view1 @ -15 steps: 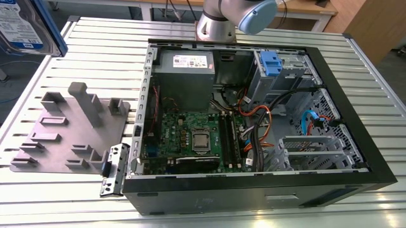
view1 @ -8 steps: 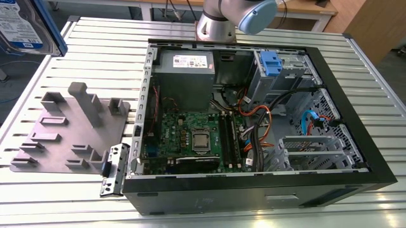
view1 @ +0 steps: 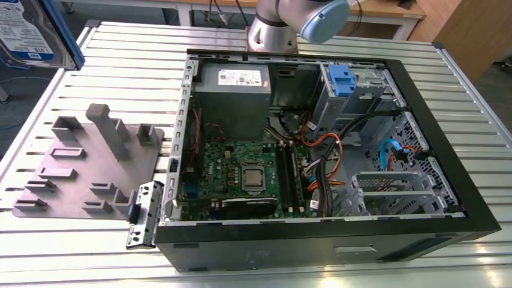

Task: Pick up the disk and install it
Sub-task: 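Pick up the disk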

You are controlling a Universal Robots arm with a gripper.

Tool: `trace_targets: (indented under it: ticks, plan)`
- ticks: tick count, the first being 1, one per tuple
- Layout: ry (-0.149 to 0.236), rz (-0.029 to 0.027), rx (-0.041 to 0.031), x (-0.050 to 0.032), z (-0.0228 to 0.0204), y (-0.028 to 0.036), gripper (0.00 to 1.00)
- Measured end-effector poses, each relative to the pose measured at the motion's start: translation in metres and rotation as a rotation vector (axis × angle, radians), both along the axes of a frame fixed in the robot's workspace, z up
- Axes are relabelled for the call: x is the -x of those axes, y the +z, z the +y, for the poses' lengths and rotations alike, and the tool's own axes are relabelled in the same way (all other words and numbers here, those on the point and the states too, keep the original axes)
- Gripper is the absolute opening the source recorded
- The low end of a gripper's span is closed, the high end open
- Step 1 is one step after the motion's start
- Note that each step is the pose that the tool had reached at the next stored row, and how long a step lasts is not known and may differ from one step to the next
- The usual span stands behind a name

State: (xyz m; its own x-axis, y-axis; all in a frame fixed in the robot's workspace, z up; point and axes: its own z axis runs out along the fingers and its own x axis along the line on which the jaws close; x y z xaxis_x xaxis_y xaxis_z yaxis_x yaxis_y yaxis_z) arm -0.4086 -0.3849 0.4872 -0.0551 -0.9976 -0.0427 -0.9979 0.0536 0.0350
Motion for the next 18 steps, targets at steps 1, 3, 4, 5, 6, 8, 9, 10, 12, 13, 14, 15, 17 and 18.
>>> trace_targets:
  ticks: [1,3,4,5,6,8,9,10,12,13,14,15,17,18]
  plan:
    - [0.000,0.0001,0.0001,0.0000,0.0000,0.0000,0.35]
    - [0.000,0.0001,0.0001,-0.0002,0.0000,0.0034,0.35]
    - [0.000,0.0001,0.0001,-0.0002,0.0000,0.0034,0.35]
    - [0.000,0.0001,0.0000,-0.0002,0.0000,0.0034,0.35]
    - [0.000,0.0001,0.0001,-0.0004,0.0000,0.0034,0.35]
    - [0.000,0.0002,0.0002,-0.0008,0.0000,0.0035,0.35]
    - [0.000,0.0002,0.0001,-0.0012,0.0000,0.0035,0.35]
    - [0.000,0.0001,0.0001,-0.0016,0.0000,0.0035,0.35]
    - [0.000,0.0000,0.0000,-0.0024,0.0000,0.0034,0.35]
    - [0.000,0.0001,0.0001,-0.0028,0.0000,0.0034,0.35]
    - [0.000,0.0001,0.0001,-0.0032,0.0000,0.0035,0.35]
    - [0.000,0.0001,0.0001,-0.0036,0.0000,0.0034,0.35]
    - [0.000,0.0000,0.0001,-0.0043,0.0000,0.0034,0.35]
    - [0.000,0.0001,0.0001,-0.0046,0.0000,0.0034,0.35]
